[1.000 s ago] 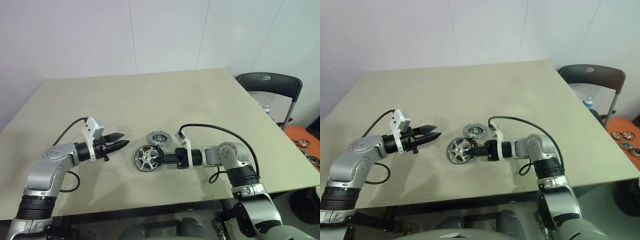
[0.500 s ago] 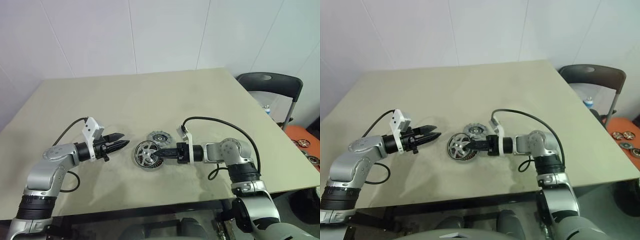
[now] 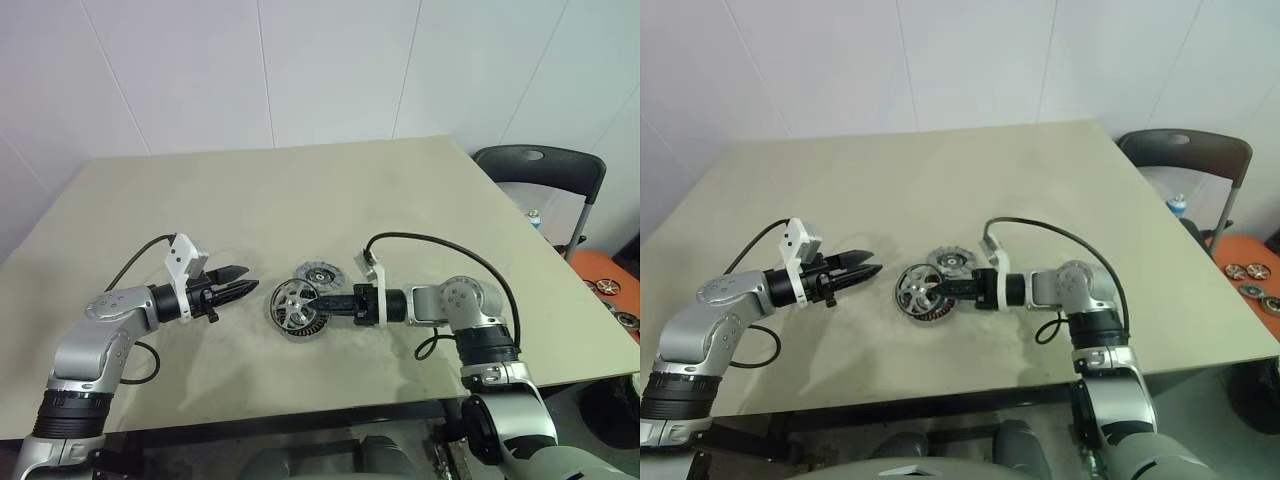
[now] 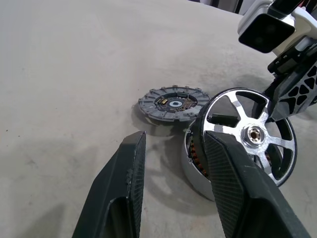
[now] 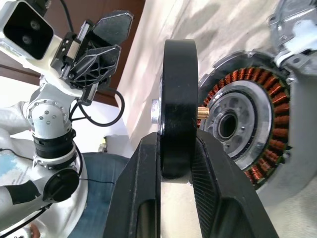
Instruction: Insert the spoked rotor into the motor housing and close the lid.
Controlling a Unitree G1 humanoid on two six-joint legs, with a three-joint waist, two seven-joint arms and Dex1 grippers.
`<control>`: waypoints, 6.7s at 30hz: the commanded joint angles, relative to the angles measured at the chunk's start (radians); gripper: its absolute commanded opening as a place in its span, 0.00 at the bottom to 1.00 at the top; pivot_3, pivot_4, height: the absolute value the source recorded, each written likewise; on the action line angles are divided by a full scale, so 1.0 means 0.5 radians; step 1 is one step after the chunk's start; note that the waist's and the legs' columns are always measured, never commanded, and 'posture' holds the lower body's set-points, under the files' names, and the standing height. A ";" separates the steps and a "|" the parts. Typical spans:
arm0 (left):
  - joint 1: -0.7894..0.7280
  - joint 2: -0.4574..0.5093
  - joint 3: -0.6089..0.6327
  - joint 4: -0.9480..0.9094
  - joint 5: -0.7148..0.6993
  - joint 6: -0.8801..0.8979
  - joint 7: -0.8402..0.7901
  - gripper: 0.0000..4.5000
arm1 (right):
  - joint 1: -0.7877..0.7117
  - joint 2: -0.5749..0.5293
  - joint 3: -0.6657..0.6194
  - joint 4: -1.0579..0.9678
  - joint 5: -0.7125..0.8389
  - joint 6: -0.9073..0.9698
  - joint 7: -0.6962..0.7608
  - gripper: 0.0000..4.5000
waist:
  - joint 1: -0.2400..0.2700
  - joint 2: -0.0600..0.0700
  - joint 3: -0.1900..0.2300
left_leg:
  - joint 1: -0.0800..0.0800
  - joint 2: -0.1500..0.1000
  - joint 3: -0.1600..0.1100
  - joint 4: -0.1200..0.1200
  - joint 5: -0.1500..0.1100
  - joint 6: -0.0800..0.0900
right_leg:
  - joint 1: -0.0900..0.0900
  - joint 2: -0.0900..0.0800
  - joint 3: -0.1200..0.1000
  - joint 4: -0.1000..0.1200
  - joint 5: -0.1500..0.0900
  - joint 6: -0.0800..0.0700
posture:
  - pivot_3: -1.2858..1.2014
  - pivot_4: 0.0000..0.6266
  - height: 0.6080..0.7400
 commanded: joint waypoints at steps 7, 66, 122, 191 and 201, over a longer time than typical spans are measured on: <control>-0.029 0.011 0.027 -0.053 -0.020 -0.023 -0.004 0.44 | 0.014 -0.045 -0.021 0.004 -0.015 -0.041 0.016 0.19 | 0.001 0.000 0.000 | 0.000 0.000 0.000 0.000 0.000 0.000 | 0.000 0.000 0.000 0.000 0.000 0.000 | 0.52 0.00 1.00; -0.021 0.000 0.029 -0.035 -0.006 -0.063 0.016 0.44 | 0.067 0.038 0.001 -0.090 -0.010 -0.037 -0.045 0.23 | -0.001 0.000 0.000 | 0.000 0.000 0.000 -0.001 0.000 0.001 | -0.001 0.000 0.000 0.000 0.000 0.000 | 0.52 0.00 1.00; -0.066 0.023 0.006 0.003 0.001 -0.066 -0.026 0.44 | 0.027 -0.490 0.613 -0.964 -0.078 -0.402 0.413 0.19 | 0.003 0.000 0.001 | -0.001 0.001 0.001 0.001 -0.001 0.002 | 0.001 -0.001 -0.001 -0.003 0.000 0.001 | 0.52 0.00 1.00; -0.163 -0.113 -0.134 0.127 0.065 -0.127 -0.051 0.44 | -0.518 -0.024 0.211 -0.215 1.263 0.447 -1.896 0.52 | -0.004 0.000 0.001 | -0.004 0.002 0.001 -0.004 -0.002 0.004 | -0.002 -0.001 -0.002 -0.010 0.001 0.001 | 0.52 0.00 1.00; -0.116 -0.111 -0.127 0.073 0.044 -0.096 -0.041 0.44 | -0.491 0.038 0.208 -0.148 1.447 0.447 -2.158 0.52 | -0.007 0.000 0.001 | -0.004 0.002 0.001 -0.004 -0.002 0.004 | -0.002 0.000 -0.002 -0.010 0.001 0.001 | 0.52 0.00 1.00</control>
